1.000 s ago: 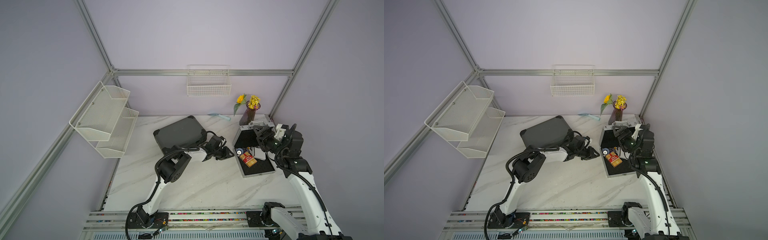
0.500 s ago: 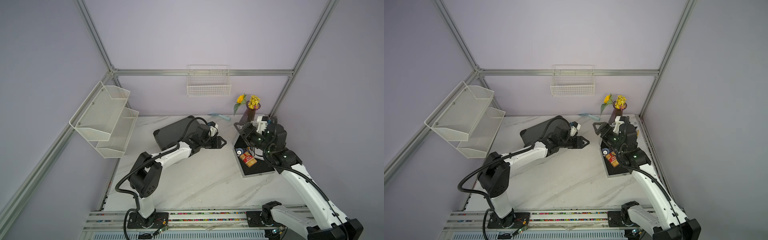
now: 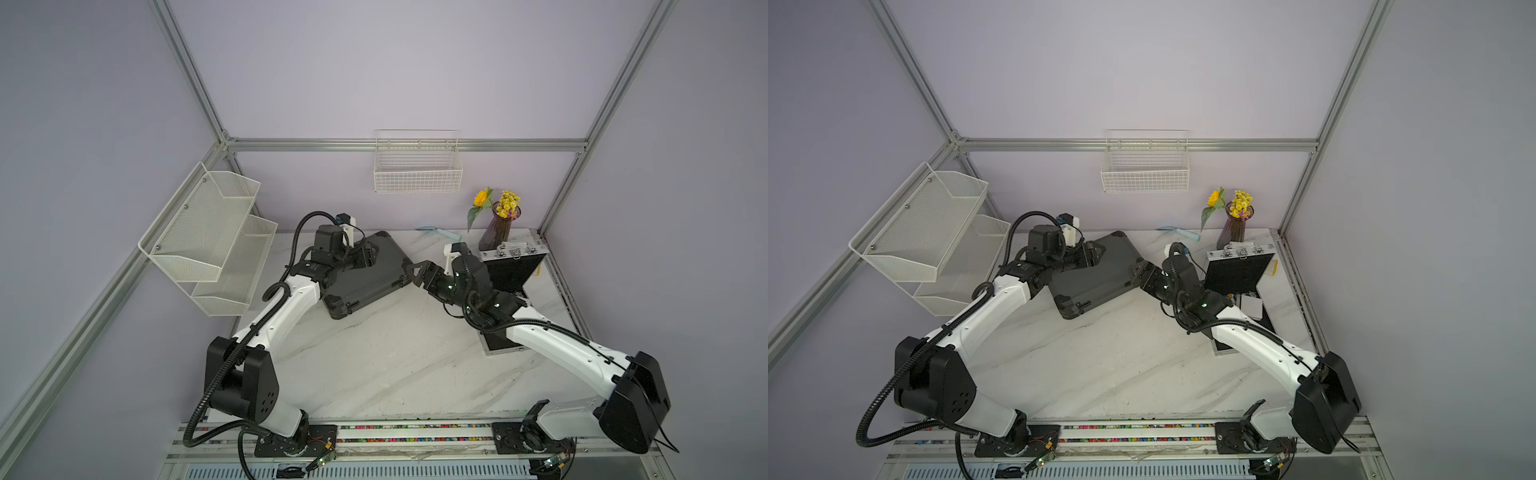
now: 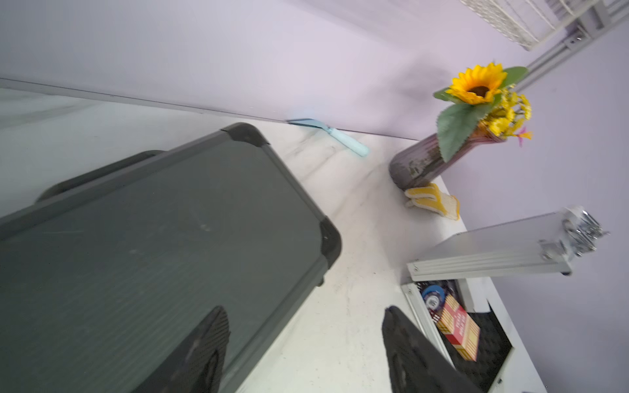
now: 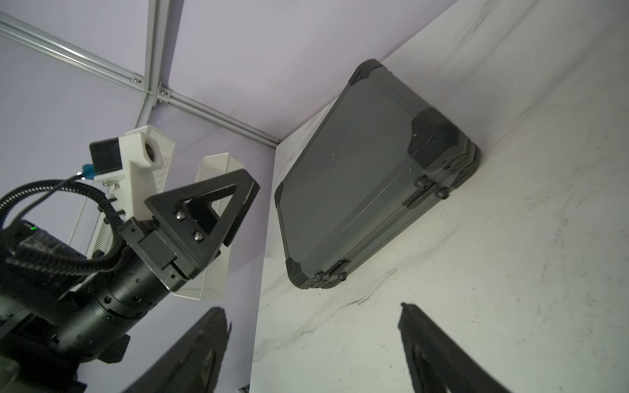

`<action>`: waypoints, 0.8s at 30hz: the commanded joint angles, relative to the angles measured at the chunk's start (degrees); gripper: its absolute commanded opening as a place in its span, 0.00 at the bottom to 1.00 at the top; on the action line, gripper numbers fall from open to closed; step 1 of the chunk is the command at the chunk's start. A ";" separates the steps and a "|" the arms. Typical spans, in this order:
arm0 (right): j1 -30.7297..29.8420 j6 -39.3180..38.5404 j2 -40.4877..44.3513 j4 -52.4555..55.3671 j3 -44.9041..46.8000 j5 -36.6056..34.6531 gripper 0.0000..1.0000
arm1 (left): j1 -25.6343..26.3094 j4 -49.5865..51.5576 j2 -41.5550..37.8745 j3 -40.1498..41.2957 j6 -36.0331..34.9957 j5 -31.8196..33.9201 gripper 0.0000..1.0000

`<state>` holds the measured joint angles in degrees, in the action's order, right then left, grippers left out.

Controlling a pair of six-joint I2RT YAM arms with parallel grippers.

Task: Open the poker set cases
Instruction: Move the poker set case to the center of the board, then adjust the poker set case at the center of the board.

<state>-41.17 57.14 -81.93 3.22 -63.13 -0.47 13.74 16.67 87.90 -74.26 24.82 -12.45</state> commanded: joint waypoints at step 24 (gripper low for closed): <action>-11.04 11.33 -32.59 -9.52 -15.92 -7.31 0.85 | -19.80 11.50 26.78 -24.21 -10.59 -8.54 0.79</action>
<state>-51.83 66.48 -113.10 -5.76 -77.25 -7.70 -5.72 26.41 112.53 -94.24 17.02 -19.25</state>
